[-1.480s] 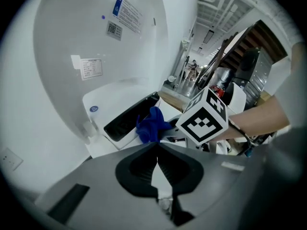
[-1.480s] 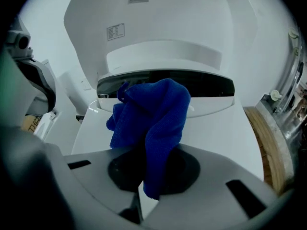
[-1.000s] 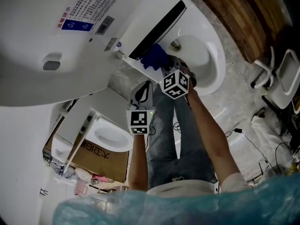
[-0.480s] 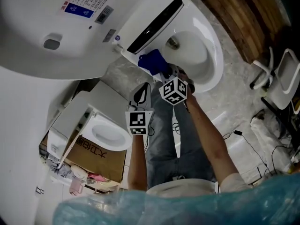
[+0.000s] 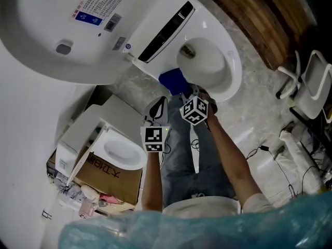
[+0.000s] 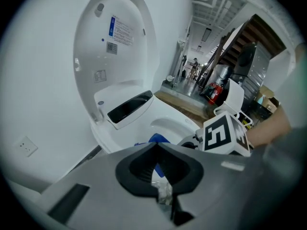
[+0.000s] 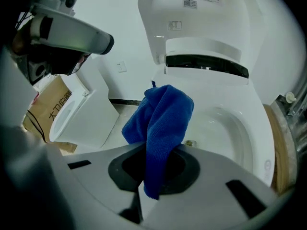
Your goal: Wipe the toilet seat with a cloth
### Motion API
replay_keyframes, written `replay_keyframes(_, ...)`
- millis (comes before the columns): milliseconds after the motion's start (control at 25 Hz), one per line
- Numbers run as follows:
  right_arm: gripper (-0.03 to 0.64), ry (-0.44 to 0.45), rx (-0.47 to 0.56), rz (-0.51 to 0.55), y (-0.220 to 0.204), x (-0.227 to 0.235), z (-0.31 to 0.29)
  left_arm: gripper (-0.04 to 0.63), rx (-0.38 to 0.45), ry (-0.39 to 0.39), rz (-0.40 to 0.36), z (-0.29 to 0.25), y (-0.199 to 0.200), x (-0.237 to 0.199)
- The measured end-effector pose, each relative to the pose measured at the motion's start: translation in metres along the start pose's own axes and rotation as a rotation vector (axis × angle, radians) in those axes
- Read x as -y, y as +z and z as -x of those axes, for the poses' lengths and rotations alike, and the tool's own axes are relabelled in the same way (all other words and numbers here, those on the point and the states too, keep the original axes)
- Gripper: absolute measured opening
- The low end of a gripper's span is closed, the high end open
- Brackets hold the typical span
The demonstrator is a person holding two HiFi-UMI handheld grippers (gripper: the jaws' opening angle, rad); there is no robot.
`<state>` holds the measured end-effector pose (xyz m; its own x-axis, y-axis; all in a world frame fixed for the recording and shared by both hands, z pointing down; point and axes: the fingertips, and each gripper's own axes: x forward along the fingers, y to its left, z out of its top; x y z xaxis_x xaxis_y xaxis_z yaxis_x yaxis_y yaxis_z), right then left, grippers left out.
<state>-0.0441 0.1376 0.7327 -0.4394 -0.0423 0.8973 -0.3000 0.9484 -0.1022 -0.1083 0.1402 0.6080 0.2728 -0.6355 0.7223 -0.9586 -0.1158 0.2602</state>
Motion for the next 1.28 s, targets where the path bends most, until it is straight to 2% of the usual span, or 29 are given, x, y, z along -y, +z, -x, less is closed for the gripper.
replay_keyframes(280, 0.017, 0.014, -0.062, -0.064, -0.035, -0.018, 0.038, 0.011, -0.005, -0.034, -0.031, 0.015, 0.020, 0.019)
replay_keyframes(560, 0.017, -0.054, -0.007, -0.153, -0.024, -0.010, 0.108, 0.011, 0.018, -0.079, -0.091, 0.031, 0.064, 0.040)
replay_keyframes(840, 0.017, -0.162, 0.118, -0.250, 0.012, 0.024, 0.201, 0.011, 0.045, -0.134, -0.153, 0.059, 0.118, 0.071)
replay_keyframes(1280, 0.017, -0.338, 0.379, -0.353, 0.085, 0.067, 0.356, 0.011, 0.144, -0.204, -0.264, 0.123, 0.216, 0.115)
